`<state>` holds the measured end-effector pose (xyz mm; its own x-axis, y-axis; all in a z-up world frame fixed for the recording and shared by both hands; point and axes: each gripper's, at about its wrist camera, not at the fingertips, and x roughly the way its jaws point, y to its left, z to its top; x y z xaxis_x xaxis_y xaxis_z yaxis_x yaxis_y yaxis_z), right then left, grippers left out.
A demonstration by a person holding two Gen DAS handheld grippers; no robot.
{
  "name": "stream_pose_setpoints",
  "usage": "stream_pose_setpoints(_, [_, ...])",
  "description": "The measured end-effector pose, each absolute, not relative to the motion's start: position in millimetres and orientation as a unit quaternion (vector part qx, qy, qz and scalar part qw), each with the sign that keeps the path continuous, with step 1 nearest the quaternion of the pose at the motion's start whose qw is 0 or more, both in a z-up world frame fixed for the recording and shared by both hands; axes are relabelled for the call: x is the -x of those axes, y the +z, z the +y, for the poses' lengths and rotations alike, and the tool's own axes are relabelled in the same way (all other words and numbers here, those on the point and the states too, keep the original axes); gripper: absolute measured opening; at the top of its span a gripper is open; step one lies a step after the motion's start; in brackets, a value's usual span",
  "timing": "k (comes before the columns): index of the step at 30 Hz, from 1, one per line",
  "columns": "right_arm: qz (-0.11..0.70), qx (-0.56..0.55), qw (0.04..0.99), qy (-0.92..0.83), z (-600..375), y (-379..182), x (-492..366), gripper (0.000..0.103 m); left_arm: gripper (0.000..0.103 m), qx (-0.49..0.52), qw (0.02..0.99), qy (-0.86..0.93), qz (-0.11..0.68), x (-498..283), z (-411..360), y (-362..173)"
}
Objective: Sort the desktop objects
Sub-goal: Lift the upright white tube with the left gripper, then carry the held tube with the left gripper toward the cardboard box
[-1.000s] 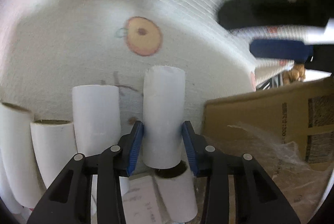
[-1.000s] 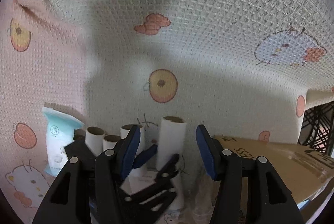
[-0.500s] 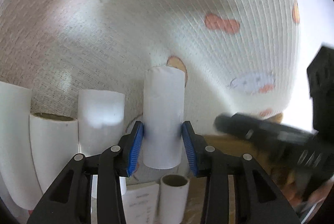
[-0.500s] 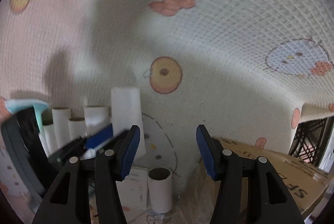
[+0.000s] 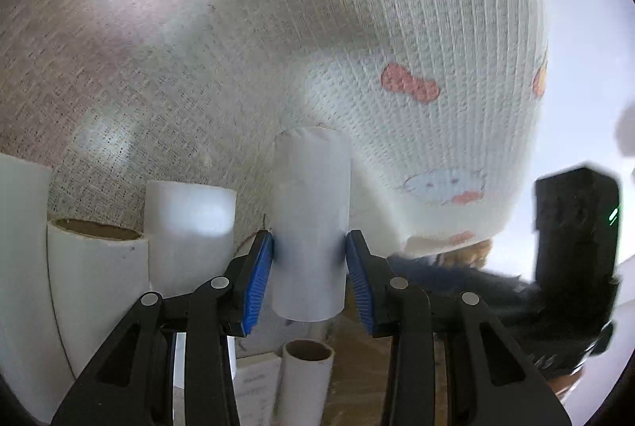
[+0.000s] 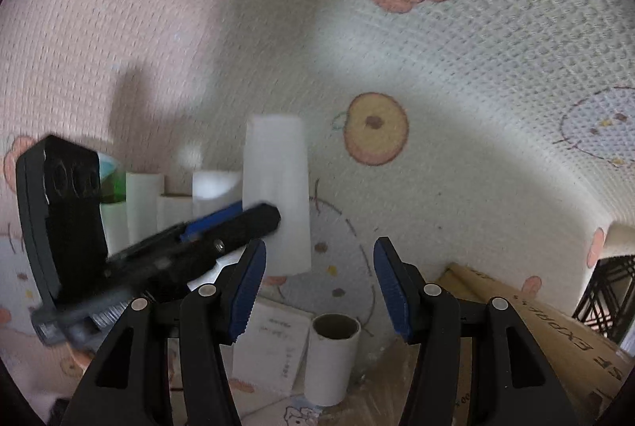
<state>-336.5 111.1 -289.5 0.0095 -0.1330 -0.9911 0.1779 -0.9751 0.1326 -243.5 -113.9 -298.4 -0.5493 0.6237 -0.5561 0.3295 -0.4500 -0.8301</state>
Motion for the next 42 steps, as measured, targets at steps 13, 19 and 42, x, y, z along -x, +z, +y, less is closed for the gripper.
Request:
stream_pose_setpoints(13, [0.046, -0.684, 0.2, -0.7, 74.4, -292.2, 320.5, 0.054, 0.042, 0.433, 0.149, 0.737, -0.497, 227.1, -126.7, -271.5])
stream_pose_setpoints(19, [0.099, -0.638, 0.232, -0.727, 50.3, -277.0, 302.1, 0.054, 0.042, 0.404, 0.153, 0.765, -0.477, 213.0, -125.4, -243.8])
stream_pose_setpoints(42, [0.074, -0.427, 0.263, -0.862, 74.2, -172.7, 195.2, 0.052, 0.043, 0.32, 0.111, 0.909, -0.242, 134.0, -50.9, -98.2])
